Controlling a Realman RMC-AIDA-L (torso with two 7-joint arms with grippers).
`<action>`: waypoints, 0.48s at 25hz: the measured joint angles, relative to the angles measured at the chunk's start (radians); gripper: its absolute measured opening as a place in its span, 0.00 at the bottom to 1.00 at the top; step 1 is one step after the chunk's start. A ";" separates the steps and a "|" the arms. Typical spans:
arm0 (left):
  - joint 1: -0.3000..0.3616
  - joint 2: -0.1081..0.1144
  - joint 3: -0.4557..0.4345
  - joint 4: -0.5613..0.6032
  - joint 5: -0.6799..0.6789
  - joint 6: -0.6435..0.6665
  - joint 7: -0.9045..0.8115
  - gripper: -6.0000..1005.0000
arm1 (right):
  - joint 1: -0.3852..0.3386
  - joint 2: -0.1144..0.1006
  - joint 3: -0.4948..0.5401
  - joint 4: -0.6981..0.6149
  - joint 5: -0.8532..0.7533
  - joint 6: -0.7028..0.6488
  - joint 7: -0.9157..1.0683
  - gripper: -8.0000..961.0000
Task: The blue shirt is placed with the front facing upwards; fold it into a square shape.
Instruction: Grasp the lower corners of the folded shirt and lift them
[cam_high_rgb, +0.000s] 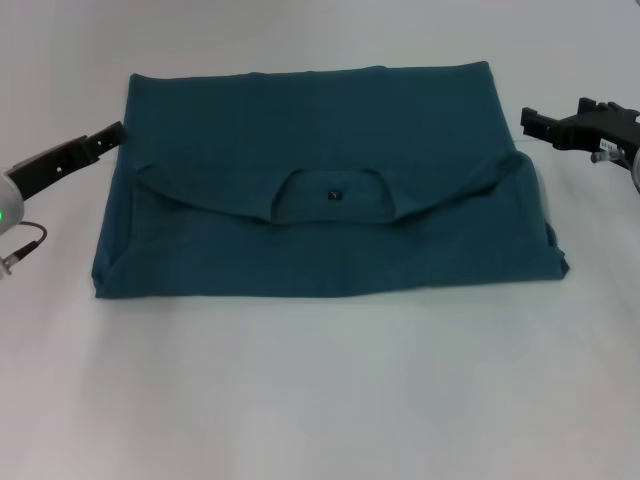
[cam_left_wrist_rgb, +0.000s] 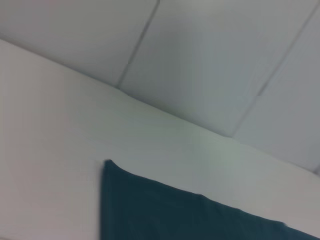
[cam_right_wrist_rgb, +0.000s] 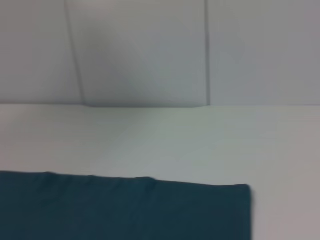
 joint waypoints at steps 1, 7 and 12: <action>0.014 0.006 0.026 -0.012 0.000 0.033 -0.038 0.88 | -0.017 0.003 -0.045 -0.028 0.000 -0.013 0.039 0.97; 0.102 0.034 0.144 -0.095 0.001 0.217 -0.206 0.88 | -0.140 0.005 -0.228 -0.190 -0.001 -0.149 0.275 0.96; 0.166 0.045 0.206 -0.160 0.007 0.313 -0.218 0.88 | -0.217 -0.005 -0.237 -0.287 -0.001 -0.273 0.386 0.96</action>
